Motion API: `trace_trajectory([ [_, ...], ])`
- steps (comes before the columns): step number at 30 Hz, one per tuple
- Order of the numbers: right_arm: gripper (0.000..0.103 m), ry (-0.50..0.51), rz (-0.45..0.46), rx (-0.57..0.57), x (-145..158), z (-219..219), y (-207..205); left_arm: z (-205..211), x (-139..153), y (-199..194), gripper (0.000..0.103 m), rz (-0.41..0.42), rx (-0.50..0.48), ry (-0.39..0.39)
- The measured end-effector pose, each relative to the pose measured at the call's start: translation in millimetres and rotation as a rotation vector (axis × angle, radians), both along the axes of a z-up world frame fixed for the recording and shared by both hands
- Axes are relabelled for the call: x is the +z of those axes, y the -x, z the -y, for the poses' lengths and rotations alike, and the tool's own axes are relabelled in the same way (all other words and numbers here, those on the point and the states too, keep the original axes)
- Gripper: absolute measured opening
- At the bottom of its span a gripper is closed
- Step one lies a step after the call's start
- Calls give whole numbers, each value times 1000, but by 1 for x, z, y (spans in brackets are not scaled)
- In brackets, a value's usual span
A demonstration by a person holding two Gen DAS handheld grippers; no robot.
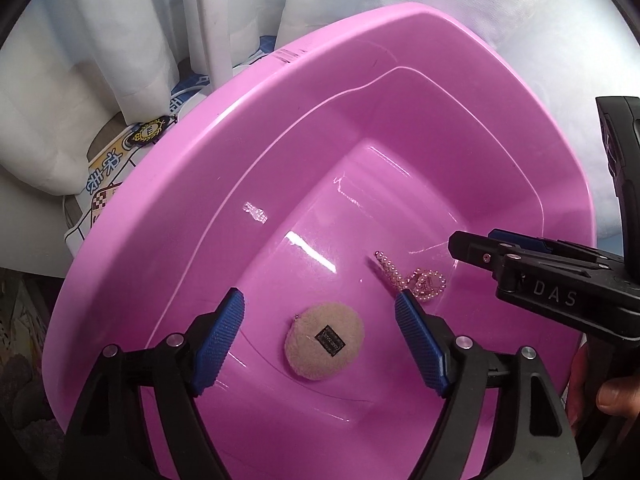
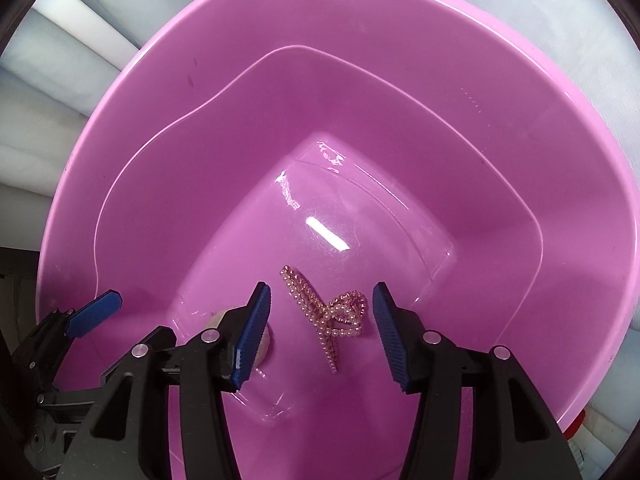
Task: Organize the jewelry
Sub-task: 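Withdraw both tools from the tub back over the table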
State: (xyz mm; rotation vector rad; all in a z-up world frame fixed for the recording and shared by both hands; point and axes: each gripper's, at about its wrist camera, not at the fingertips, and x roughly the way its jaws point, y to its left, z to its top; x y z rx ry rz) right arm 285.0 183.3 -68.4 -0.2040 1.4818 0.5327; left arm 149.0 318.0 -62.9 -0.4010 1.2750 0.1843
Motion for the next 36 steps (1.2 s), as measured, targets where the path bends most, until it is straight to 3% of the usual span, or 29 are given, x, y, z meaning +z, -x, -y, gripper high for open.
trace_trajectory([
  [11,52,1,13,-5,-1,0,1,-2,3,7,76,16,0,-21],
  [15,59,-8,18,-5,0,-1,2,-3,6,11,76,27,0,-28],
  [22,63,-40,27,-32,6,0,5,-3,24,21,81,88,-4,-51],
  [24,69,-61,30,-28,9,-1,7,-3,30,24,81,109,-11,-52],
  [32,69,-116,69,-33,29,-1,16,1,60,44,81,185,-30,-128],
  [36,70,-161,121,-53,46,7,25,8,80,57,88,251,-64,-160],
])
